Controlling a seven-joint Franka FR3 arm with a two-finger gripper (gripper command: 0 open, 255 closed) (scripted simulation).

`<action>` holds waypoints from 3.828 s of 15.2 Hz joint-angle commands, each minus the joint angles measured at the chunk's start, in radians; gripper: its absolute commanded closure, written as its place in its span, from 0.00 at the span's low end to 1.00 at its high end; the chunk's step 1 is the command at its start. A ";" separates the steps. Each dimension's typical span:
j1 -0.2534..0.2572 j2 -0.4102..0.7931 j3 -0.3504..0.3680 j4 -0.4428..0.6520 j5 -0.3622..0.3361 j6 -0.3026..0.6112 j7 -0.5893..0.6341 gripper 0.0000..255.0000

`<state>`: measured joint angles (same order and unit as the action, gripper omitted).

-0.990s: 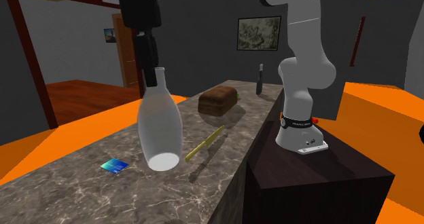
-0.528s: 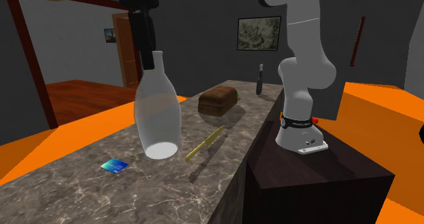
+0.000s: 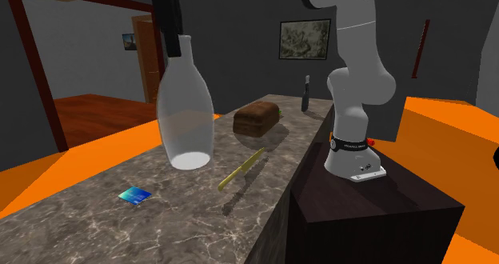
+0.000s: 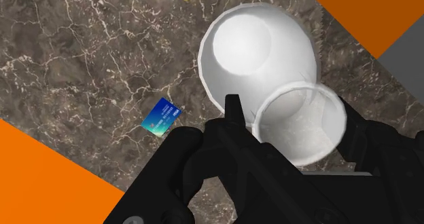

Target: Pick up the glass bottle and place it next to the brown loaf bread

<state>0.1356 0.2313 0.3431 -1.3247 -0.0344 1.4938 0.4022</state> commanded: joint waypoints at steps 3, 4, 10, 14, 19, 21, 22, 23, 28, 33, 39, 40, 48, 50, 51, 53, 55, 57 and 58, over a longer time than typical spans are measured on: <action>0.009 0.030 0.001 0.099 -0.010 -0.070 0.005 1.00; 0.012 0.037 0.002 0.121 -0.013 -0.085 0.006 1.00; -0.091 -0.098 -0.048 -0.004 0.031 -0.091 -0.132 1.00; -0.149 -0.162 -0.089 -0.050 0.048 -0.110 -0.228 1.00; -0.213 -0.215 -0.147 -0.072 0.055 -0.142 -0.348 1.00; -0.238 -0.229 -0.171 -0.071 0.055 -0.157 -0.396 1.00; -0.250 -0.233 -0.183 -0.068 0.054 -0.166 -0.421 1.00; -0.262 -0.237 -0.195 -0.064 0.053 -0.174 -0.445 1.00; -0.321 -0.237 -0.257 -0.020 0.045 -0.219 -0.567 1.00; -0.382 -0.205 -0.317 0.064 0.035 -0.272 -0.690 1.00; -0.462 -0.115 -0.386 0.237 0.031 -0.354 -0.841 1.00; -0.477 -0.093 -0.397 0.277 0.032 -0.372 -0.867 1.00; -0.554 -0.010 -0.440 0.390 0.039 -0.401 -0.983 1.00; -0.550 -0.048 -0.439 0.303 0.035 -0.352 -0.980 1.00; -0.549 -0.064 -0.439 0.264 0.033 -0.329 -0.979 1.00; -0.547 -0.092 -0.438 0.194 0.031 -0.287 -0.977 1.00; -0.545 -0.116 -0.437 0.131 0.028 -0.249 -0.975 1.00; -0.543 -0.137 -0.436 0.074 0.026 -0.212 -0.973 1.00; -0.543 -0.146 -0.436 0.047 0.026 -0.194 -0.972 1.00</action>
<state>-0.4093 0.1000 -0.0941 -1.2407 -0.0075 1.2765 -0.5731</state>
